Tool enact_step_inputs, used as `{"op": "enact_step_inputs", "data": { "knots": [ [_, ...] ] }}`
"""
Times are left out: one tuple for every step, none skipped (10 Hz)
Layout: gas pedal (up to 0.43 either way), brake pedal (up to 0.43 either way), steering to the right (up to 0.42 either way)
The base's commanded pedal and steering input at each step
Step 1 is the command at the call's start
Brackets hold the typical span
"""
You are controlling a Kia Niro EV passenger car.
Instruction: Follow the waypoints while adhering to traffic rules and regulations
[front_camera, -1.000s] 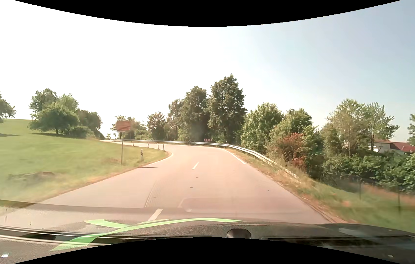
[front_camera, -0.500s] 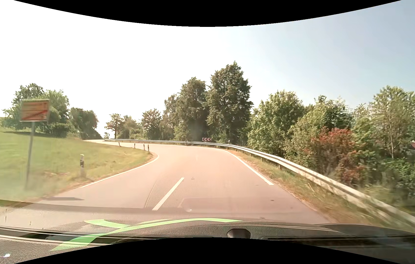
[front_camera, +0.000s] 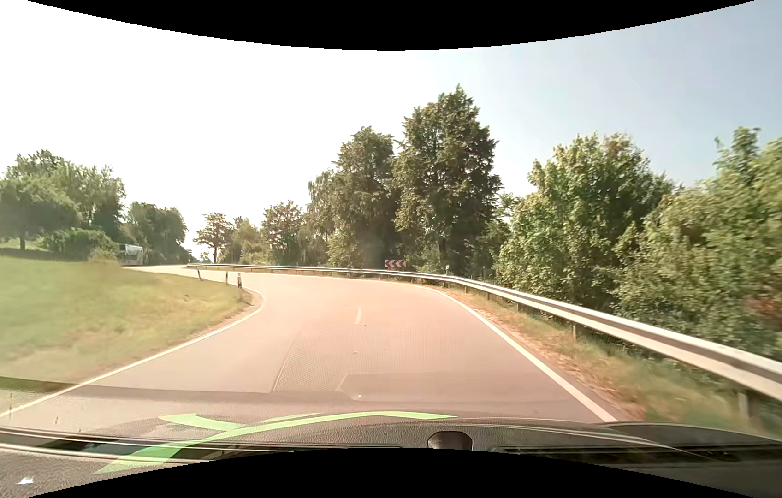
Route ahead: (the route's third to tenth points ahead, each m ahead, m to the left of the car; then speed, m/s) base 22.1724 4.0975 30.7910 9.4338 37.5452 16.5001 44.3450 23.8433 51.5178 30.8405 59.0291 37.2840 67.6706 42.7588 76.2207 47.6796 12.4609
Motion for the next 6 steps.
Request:
{"op": "enact_step_inputs", "data": {
  "knots": [
    [0.000,0.000,-0.036],
    [0.000,0.000,-0.039],
    [0.028,0.000,-0.043],
    [0.039,0.000,-0.050],
    [0.059,0.000,-0.059],
    [0.087,0.000,-0.072]
  ]
}}
